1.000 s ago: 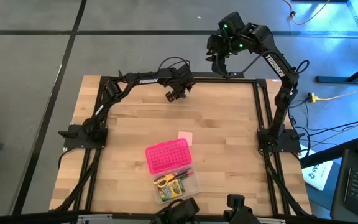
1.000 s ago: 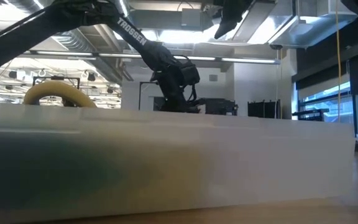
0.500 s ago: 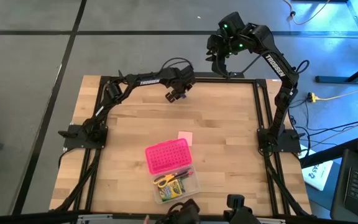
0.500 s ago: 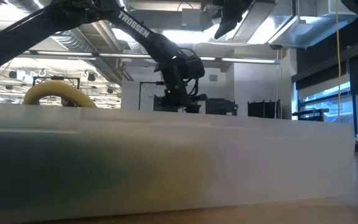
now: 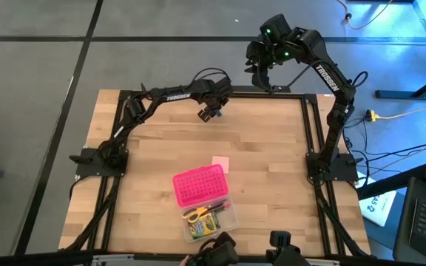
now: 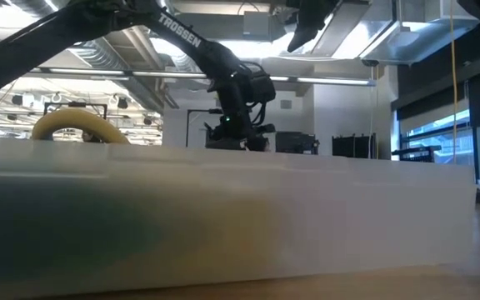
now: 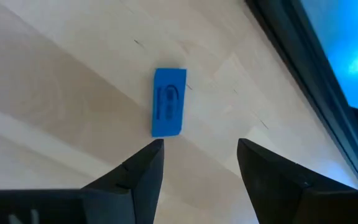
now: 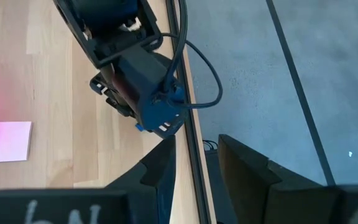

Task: Pack school essentials
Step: Put the blue eraser into the pink supply box

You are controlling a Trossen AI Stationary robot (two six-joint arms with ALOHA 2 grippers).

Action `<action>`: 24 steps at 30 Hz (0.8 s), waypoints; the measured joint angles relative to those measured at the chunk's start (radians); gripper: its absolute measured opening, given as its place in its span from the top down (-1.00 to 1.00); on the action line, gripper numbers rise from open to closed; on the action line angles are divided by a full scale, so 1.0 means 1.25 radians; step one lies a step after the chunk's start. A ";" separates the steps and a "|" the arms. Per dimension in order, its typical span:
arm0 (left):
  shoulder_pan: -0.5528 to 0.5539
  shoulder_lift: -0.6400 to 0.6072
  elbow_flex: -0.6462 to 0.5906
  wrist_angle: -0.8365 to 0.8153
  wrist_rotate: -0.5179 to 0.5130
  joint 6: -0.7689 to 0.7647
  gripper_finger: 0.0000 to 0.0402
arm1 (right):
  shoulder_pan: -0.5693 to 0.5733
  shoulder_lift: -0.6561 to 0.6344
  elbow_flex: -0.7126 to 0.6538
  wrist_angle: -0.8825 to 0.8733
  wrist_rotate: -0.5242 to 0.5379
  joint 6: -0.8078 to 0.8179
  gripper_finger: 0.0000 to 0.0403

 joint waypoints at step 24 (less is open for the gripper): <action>0.029 0.041 -0.004 0.014 0.043 0.042 0.02 | 0.000 0.000 0.000 0.001 0.000 0.000 0.39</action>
